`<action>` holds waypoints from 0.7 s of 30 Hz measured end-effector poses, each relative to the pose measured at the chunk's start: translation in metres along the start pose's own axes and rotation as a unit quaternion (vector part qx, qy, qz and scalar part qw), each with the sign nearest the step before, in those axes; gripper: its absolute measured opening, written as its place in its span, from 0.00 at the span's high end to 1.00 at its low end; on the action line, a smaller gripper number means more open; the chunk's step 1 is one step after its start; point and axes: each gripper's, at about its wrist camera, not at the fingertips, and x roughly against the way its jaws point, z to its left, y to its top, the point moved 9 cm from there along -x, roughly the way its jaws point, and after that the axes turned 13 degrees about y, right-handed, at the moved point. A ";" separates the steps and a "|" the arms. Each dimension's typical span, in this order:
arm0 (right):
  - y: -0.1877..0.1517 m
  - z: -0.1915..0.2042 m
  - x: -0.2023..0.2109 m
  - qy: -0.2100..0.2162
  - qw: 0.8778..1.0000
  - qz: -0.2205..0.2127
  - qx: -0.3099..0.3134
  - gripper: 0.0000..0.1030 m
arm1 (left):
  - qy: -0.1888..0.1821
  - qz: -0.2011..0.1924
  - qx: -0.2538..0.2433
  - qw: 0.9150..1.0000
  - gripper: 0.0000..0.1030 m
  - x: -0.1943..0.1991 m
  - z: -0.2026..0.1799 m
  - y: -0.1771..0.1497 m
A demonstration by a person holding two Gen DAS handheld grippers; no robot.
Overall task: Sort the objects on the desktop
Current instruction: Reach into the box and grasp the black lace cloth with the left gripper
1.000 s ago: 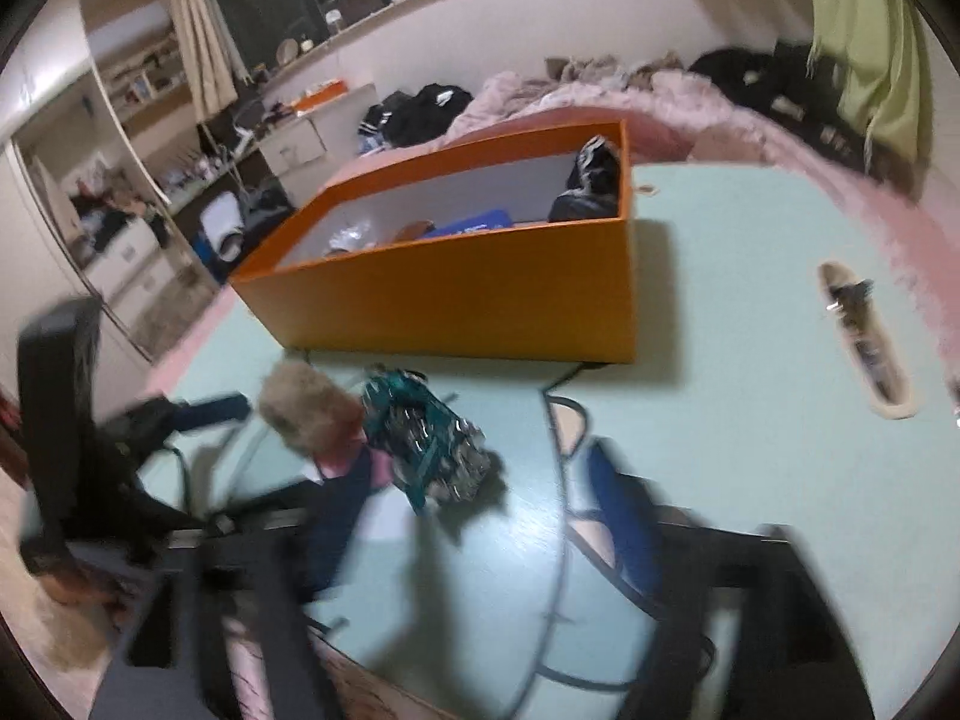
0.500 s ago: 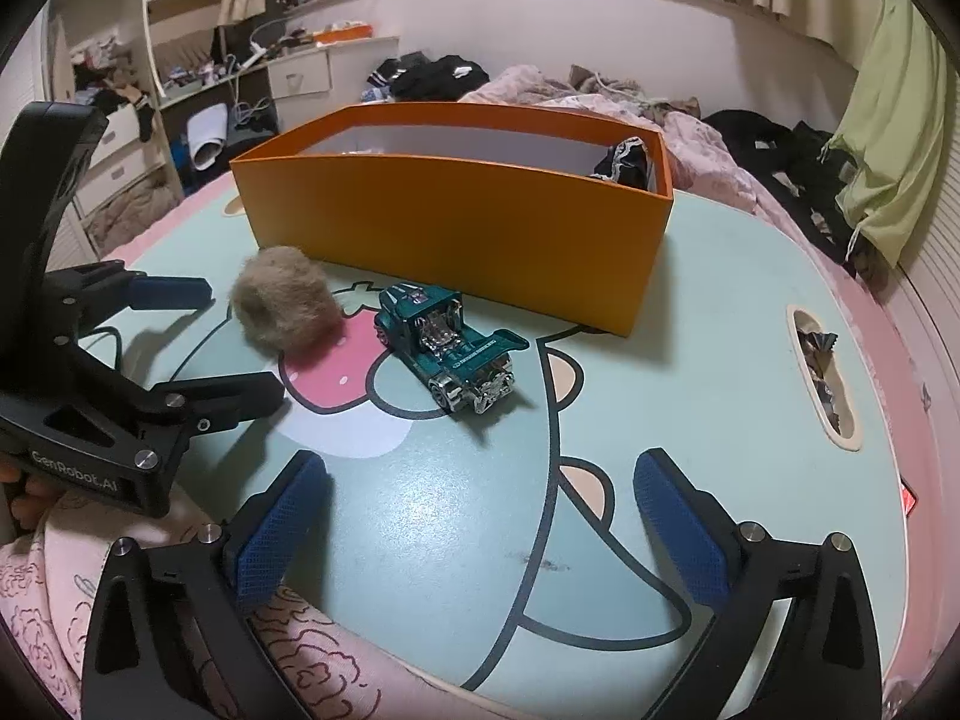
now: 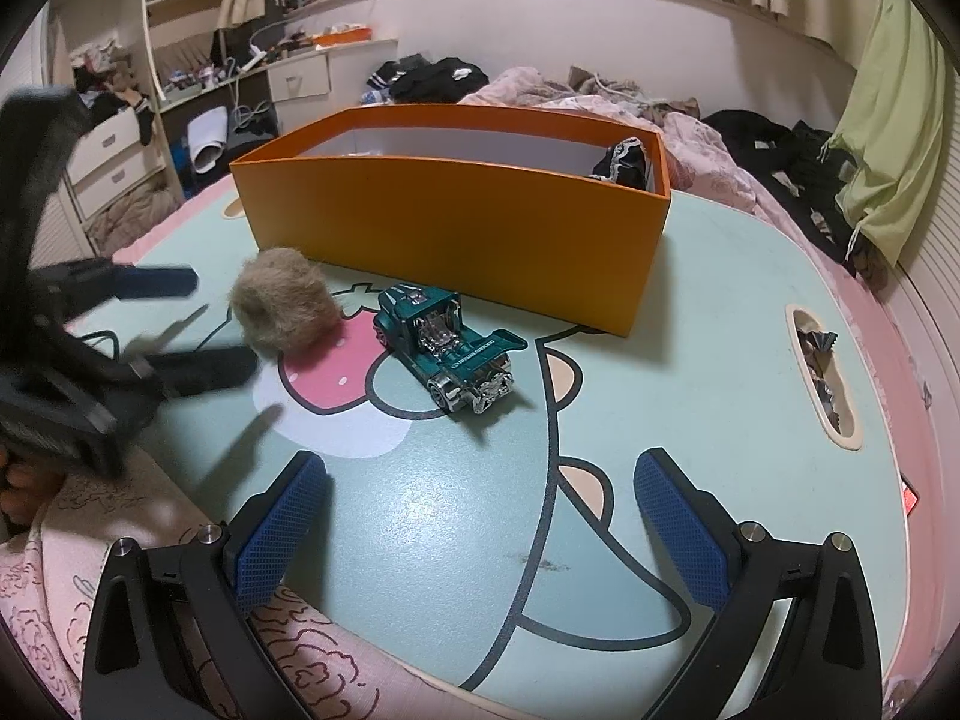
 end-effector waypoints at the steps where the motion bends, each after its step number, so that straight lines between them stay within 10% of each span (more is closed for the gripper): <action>1: 0.000 0.000 0.000 0.000 1.000 0.000 0.000 0.00 | -0.006 -0.008 0.009 1.000 0.02 0.007 0.001 0.004; 11: 0.000 0.001 0.001 -0.002 1.000 -0.001 -0.001 0.00 | -0.102 -0.041 -0.014 0.994 0.26 0.035 -0.048 0.118; 21: 0.000 0.001 0.001 -0.001 1.000 -0.002 -0.002 0.00 | -0.098 0.126 -0.087 0.983 0.37 -0.078 -0.125 0.134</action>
